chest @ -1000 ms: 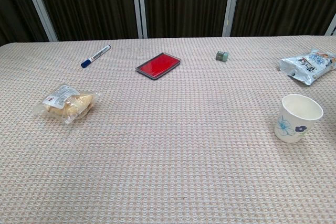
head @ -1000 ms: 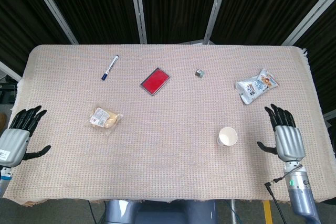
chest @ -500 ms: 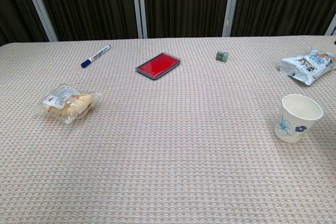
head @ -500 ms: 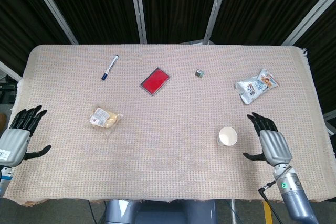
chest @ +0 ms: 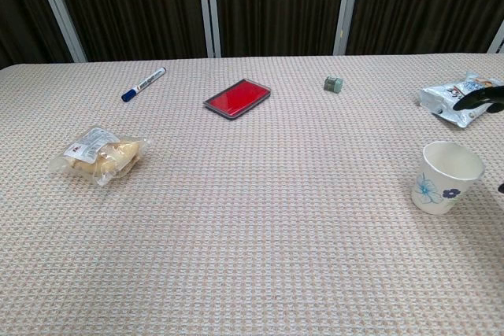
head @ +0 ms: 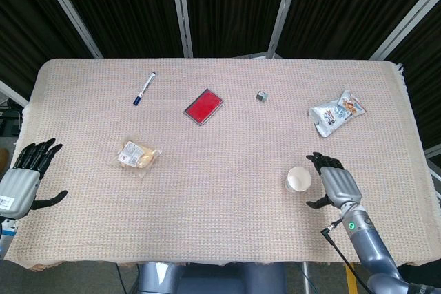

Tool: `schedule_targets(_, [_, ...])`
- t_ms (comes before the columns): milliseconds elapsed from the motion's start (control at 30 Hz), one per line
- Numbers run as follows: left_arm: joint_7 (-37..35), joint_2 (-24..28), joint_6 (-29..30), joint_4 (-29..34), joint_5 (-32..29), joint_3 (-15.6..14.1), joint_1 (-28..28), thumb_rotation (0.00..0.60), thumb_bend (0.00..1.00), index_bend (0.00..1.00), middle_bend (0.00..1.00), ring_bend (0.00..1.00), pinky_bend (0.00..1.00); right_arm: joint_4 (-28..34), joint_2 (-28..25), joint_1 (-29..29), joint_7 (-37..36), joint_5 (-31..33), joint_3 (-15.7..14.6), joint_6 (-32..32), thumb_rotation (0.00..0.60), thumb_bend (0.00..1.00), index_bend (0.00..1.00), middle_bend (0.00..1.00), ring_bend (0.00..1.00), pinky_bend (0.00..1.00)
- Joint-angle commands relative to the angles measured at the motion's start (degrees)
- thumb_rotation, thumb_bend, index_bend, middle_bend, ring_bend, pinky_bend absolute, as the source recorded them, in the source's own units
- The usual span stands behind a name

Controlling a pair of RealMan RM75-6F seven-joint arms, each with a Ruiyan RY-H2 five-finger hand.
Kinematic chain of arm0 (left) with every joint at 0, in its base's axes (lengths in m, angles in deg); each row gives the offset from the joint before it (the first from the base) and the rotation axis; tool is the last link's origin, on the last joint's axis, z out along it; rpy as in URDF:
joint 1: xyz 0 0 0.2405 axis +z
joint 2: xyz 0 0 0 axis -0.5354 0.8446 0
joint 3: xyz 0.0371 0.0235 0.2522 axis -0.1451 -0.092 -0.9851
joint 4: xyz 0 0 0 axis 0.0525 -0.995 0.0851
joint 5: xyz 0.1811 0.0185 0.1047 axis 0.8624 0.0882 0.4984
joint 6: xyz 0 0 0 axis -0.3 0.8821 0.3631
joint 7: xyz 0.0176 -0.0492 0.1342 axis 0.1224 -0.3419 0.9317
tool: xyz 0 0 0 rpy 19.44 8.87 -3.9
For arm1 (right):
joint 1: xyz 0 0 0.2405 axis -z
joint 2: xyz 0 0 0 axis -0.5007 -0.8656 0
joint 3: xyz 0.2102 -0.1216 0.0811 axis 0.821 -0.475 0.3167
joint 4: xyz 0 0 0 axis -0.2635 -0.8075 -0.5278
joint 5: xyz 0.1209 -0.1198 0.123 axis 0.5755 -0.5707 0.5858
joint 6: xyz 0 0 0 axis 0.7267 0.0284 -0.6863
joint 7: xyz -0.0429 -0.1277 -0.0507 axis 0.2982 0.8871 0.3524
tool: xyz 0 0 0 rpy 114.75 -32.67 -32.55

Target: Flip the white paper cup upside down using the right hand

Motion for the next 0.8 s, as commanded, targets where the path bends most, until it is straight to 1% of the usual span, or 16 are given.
schedule_targets(33, [0.04, 0.0, -0.06, 0.03, -0.06, 0.02, -0.03, 0.6, 0.14, 0.0, 0.0, 0.0, 0.0, -1.54, 1.85, -2.39, 1.91, 3.4, 0.08, 0.19, 0.6, 0.03, 0.12, 0.0, 0.0, 0.0])
schedule_targets(233, [0.24, 0.02, -0.34, 0.18, -0.27, 0.1, -0.18, 0.6, 0.14, 0.0, 0.0, 0.0, 0.0, -4.0, 4.01, -4.49, 2.81, 6.79, -0.34, -0.01, 0.6, 0.03, 0.13, 0.0, 0.0, 0.0])
schedule_targets(433, [0.35, 0.05, -0.42, 0.28, -0.38, 0.13, -0.21, 0.6, 0.14, 0.0, 0.0, 0.0, 0.0, -6.22, 5.91, -5.84, 2.69, 8.57, -0.92, 0.12, 0.6, 0.05, 0.21, 0.0, 0.0, 0.0])
schedule_targets(633, [0.38, 0.06, -0.48, 0.31, -0.42, 0.15, -0.26, 0.6, 0.14, 0.0, 0.0, 0.0, 0.0, -7.04, 7.11, -6.54, 2.38, 9.14, -1.53, -0.07, 0.6, 0.06, 0.26, 0.0, 0.0, 0.0])
schedule_targets(800, [0.45, 0.06, -0.5, 0.33, -0.47, 0.16, -0.27, 0.6, 0.14, 0.0, 0.0, 0.0, 0.0, -7.35, 7.97, -6.83, 1.17, 8.58, -1.4, -0.5, 0.6, 0.08, 0.29, 0.0, 0.0, 0.0])
